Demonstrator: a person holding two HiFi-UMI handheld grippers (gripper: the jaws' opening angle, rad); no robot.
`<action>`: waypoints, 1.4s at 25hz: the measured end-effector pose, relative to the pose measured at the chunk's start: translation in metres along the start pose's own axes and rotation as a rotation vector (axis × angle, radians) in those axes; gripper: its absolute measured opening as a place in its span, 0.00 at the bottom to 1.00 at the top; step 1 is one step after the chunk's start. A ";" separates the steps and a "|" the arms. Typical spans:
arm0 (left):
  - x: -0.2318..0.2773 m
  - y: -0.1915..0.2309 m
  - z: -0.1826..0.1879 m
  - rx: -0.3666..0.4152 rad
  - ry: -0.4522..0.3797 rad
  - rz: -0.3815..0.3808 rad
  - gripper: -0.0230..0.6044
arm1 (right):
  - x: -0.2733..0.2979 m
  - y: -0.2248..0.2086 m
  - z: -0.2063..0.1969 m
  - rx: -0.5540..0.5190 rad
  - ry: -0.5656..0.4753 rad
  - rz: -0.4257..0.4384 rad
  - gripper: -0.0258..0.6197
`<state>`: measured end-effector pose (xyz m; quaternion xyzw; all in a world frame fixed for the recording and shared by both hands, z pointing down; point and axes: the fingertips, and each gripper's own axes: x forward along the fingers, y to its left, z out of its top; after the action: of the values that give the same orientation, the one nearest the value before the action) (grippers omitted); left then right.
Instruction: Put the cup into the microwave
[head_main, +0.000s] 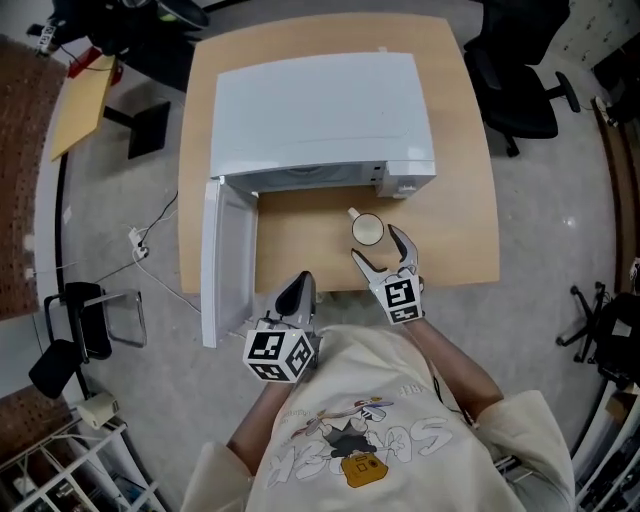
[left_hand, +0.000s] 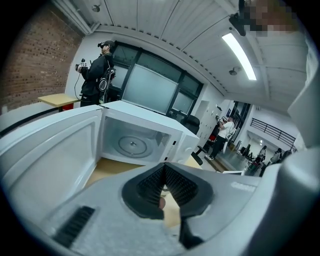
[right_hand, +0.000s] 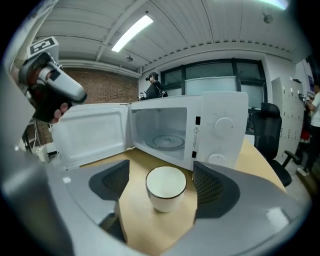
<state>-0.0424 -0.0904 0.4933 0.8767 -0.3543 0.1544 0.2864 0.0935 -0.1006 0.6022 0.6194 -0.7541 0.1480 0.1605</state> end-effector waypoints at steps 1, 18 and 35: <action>0.000 0.004 0.001 -0.011 -0.002 0.008 0.05 | 0.009 -0.003 -0.005 -0.010 0.007 -0.001 0.66; -0.039 0.048 0.006 -0.112 -0.062 0.182 0.05 | 0.067 -0.008 -0.040 -0.045 0.116 0.045 0.67; -0.049 0.049 0.034 -0.064 -0.151 0.145 0.05 | 0.181 0.051 0.092 -0.134 -0.064 0.158 0.67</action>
<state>-0.1095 -0.1136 0.4622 0.8483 -0.4423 0.0968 0.2746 0.0054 -0.2898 0.5949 0.5502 -0.8136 0.0896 0.1653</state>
